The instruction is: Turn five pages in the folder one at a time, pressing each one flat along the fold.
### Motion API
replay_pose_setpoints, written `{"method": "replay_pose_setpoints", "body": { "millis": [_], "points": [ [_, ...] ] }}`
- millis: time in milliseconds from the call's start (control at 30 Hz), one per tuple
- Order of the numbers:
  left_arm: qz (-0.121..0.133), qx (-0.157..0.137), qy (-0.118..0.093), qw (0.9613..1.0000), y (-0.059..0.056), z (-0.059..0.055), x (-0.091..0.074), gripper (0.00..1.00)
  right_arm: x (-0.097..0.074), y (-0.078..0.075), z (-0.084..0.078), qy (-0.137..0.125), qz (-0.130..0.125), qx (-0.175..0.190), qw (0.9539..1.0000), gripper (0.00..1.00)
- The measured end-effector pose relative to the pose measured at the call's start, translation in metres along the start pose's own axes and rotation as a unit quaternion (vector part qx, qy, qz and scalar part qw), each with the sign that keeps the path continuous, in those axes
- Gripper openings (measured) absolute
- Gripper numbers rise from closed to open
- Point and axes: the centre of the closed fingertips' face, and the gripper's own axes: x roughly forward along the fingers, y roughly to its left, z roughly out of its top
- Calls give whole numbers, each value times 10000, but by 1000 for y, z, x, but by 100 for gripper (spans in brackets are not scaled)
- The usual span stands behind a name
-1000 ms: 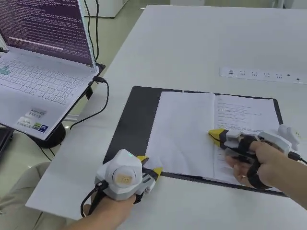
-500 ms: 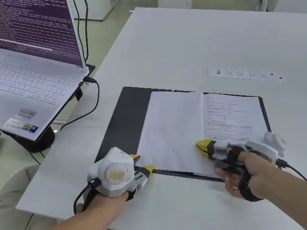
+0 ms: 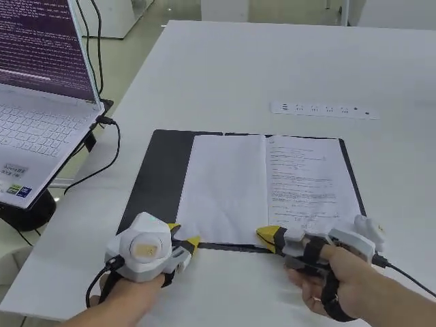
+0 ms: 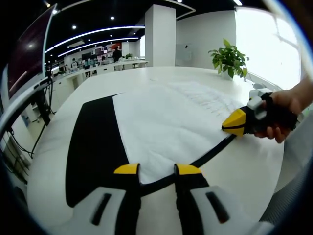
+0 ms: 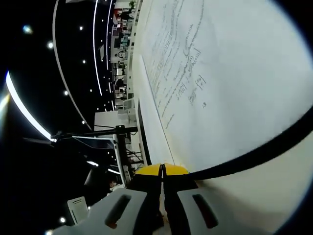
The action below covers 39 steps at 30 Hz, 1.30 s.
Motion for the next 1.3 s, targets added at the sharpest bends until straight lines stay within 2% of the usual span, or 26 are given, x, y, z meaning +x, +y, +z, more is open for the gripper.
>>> {"method": "replay_pose_setpoints", "body": {
  "millis": [133, 200, 233, 300, 367, 400, 467, 533, 567, 600, 633, 667, 700, 733, 767, 833, 900, 933, 967, 1000, 1033, 1067, 1100, 1167, 1200, 1300],
  "points": [
    [23, -42, 20, 10000, 0, 0, 0, 26, -10, -5, -18, 79, -105, 136, 9998, 0],
    [46, -104, 34, 9999, 0, 0, 0, 26, -18, -9, -28, 134, -223, 20, 9997, 0],
    [54, -125, 47, 9999, 0, 1, 0, 26, -21, -6, -32, 121, -192, 24, 9997, 0],
    [81, -235, 129, 9996, 1, 2, 1, 26, -31, 8, -37, 38, 45, 48, 10000, 0],
    [3, -674, 294, 9973, -3, 4, 0, 28, -43, 18, -35, -100, 32, -389, 9992, 0],
    [14, -940, 420, 9947, -3, 6, -2, 29, -52, 25, -32, -202, 0, -794, 9966, 0],
    [-30, -1188, 533, 9915, -5, 8, -6, 28, -66, 34, -31, -263, -107, -1160, 9928, 0],
    [-115, -1146, 380, 9926, -8, 19, -13, 32, -86, 45, -21, -540, -326, -1930, 9792, 0],
    [-168, -1099, 267, 9934, -11, 27, -20, 35, -99, 52, -16, -651, -488, -2408, 9672, 0],
    [-190, -1083, 214, 9937, -12, 30, -22, 36, -103, 55, -15, -683, -515, -2574, 9625, 0],
    [-255, -1042, 117, 9942, -16, 37, -30, 38, -115, 64, -10, -837, -564, -2985, 9491, 0],
    [-271, -1031, 79, 9943, -17, 41, -35, 39, -124, 68, -7, -936, -629, -3166, 9418, 0],
    [-281, -1033, -7, 9942, -19, 47, -43, 39, -136, 73, 0, -1111, -732, -3462, 9287, 1],
    [-329, -974, -100, 9947, -21, 52, -47, 40, -144, 76, 4, -1208, -840, -3658, 9190, 7],
    [-302, -959, -118, 9949, -22, 55, -54, 43, -155, 78, 7, -1286, -1051, -3977, 9024, 13],
    [-294, -983, -192, 9945, -24, 61, -64, 50, -167, 82, 10, -1381, -1196, -4314, 8835, 27],
    [-280, -1029, -313, 9938, -26, 68, -74, 57, -178, 84, 17, -1543, -1380, -4513, 8680, 39],
    [-274, -1046, -383, 9934, -28, 72, -81, 60, -184, 87, 21, -1694, -1427, -4713, 8537, 44],
    [-264, -1047, -405, 9933, -29, 74, -84, 65, -189, 89, 23, -1770, -1498, -4791, 8466, 48],
    [-220, -1042, -417, 9934, -30, 75, -90, 69, -194, 89, 25, -1817, -1606, -4901, 8372, 51],
    [-199, -997, -449, 9938, -31, 77, -93, 72, -196, 88, 27, -1827, -1656, -4971, 8319, 56],
    [-150, -899, -543, 9944, -32, 81, -99, 75, -199, 86, 28, -1832, -1725, -4950, 8317, 60],
    [-102, -821, -589, 9948, -32, 83, -102, 77, -201, 85, 32, -1857, -1758, -4974, 8290, 66],
    [-57, -659, -713, 9953, -35, 88, -109, 83, -205, 84, 36, -1973, -1843, -5073, 8184, 77],
    [-16, -589, -739, 9955, -36, 90, -112, 86, -206, 84, 36, -1978, -1856, -5108, 8158, 82],
    [40, -395, -778, 9962, -40, 94, -121, 90, -207, 82, 36, -1978, -1894, -5163, 8114, 86]
  ]
}}
